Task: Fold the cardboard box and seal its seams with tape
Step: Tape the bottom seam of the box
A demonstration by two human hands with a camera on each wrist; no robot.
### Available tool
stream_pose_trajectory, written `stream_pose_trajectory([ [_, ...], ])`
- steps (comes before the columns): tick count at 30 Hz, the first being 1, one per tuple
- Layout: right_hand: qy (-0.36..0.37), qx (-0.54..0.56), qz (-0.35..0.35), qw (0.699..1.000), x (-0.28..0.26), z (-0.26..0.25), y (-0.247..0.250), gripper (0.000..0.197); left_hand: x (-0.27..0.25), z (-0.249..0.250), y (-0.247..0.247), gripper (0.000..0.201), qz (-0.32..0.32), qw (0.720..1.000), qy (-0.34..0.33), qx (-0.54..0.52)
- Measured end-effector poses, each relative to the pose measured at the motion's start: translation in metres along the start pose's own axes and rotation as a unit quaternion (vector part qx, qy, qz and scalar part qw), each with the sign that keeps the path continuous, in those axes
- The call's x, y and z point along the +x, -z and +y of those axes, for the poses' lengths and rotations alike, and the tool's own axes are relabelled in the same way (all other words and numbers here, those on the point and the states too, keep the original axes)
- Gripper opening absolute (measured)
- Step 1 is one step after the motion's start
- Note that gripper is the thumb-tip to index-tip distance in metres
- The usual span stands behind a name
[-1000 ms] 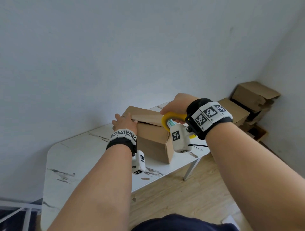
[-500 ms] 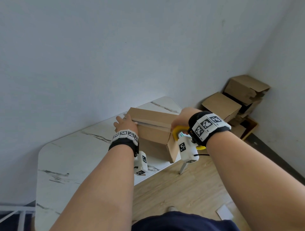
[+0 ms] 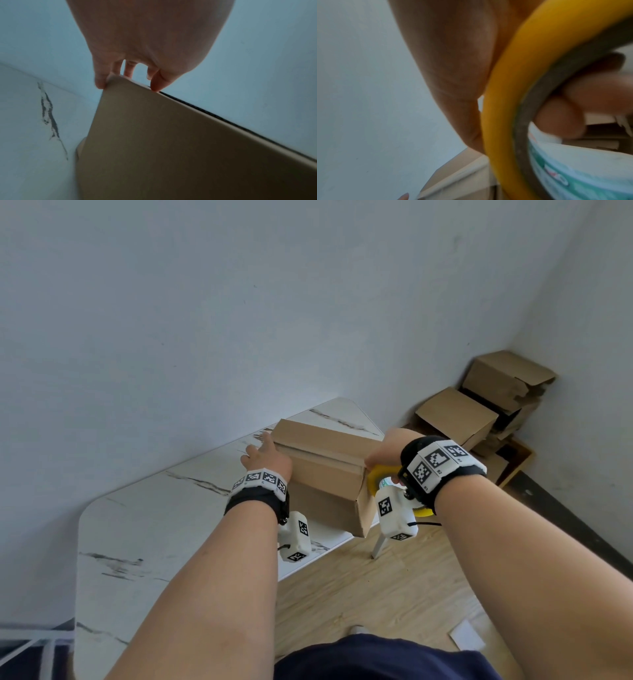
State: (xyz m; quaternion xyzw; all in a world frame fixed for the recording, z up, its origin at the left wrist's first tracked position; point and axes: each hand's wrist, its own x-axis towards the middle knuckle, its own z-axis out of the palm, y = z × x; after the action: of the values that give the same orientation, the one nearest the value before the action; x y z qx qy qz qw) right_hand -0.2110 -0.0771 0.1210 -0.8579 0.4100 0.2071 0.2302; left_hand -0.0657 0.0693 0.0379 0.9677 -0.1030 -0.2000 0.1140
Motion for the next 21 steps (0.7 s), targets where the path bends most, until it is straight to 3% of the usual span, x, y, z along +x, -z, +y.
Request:
stream_pose_trajectory([
  [3, -0.007, 0.036, -0.025, 0.999, 0.003, 0.007, -0.003, 0.025, 0.001, -0.003, 0.005, 0.061, -0.006, 1.000, 0.008, -0.029],
  [5, 0.005, 0.005, -0.041, 0.999, 0.003, 0.007, -0.002, 0.022, 0.001, -0.006, 0.007, 0.057, 0.005, 0.998, 0.015, -0.055],
  [10, 0.070, -0.069, -0.034, 0.995, -0.004, -0.005, 0.008, 0.029, 0.001, -0.016, 0.020, 0.044, 0.087, 0.992, 0.008, -0.089],
  [17, 0.149, -0.065, 0.002, 0.987, -0.012, -0.035, 0.014, 0.029, 0.008, -0.043, 0.054, 0.052, 0.134, 0.976, 0.082, -0.153],
  [21, 0.174, -0.047, 0.000, 0.984, -0.001, -0.051, 0.007, 0.026, 0.018, -0.070, 0.064, 0.050, 0.140, 0.957, 0.070, -0.243],
])
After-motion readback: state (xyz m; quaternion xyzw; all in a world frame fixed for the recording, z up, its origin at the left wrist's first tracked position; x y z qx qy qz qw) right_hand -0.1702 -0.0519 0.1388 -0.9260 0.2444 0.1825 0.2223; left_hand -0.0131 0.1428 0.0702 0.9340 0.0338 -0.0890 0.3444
